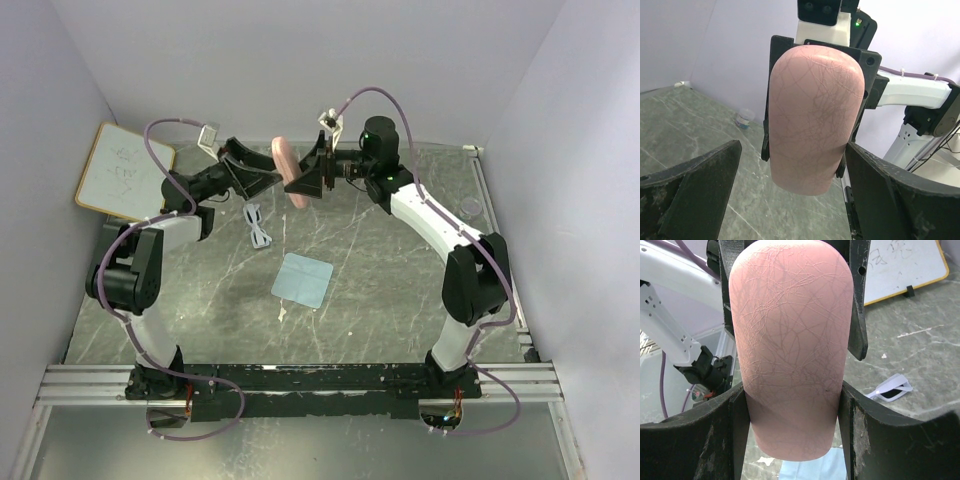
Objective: Organize the sunglasses
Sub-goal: Open the sunglasses case.
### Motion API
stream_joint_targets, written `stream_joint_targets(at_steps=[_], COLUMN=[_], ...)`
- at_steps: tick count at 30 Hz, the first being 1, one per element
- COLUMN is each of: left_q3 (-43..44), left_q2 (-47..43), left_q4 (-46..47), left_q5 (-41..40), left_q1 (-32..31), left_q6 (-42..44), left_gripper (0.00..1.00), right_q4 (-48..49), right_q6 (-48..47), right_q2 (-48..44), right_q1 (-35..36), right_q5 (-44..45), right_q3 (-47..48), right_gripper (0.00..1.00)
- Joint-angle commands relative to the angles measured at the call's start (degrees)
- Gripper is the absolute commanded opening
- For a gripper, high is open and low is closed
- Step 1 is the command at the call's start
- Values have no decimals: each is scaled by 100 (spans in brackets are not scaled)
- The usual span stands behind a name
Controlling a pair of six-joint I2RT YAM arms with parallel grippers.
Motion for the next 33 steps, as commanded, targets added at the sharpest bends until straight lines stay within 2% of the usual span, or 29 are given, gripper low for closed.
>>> stream_joint_targets(at_steps=[1, 8, 15, 18, 22, 25, 31, 33], left_q3=[231, -13, -151, -146, -268, -321, -287, -255], left_q2=[161, -93, -375, -443, -622, -704, -582, -524], left_q4=[1603, 1604, 1241, 1118, 843, 697, 1038, 1149], left_q5=[233, 256, 276, 315, 290, 317, 377, 404], left_q1=[52, 49, -14, -51, -82, -105, -115, -120], left_q6=[-238, -106, 262, 337, 654, 793, 510, 403], left_gripper=[96, 99, 94, 86, 81, 68, 69, 74], right_q4=[315, 275, 205, 139, 143, 146, 89, 78], right_q6=[125, 144, 102, 60, 71, 65, 38, 29], right_q2=[41, 148, 184, 201, 213, 199, 200, 202], right_q1=[42, 98, 165, 184, 193, 191, 192, 193], right_q5=[-129, -128, -83, -54, -51, -38, -32, -20], right_q3=[80, 133, 169, 186, 180, 191, 241, 248], right_gripper=[0, 1, 1, 1, 1, 2, 2, 2])
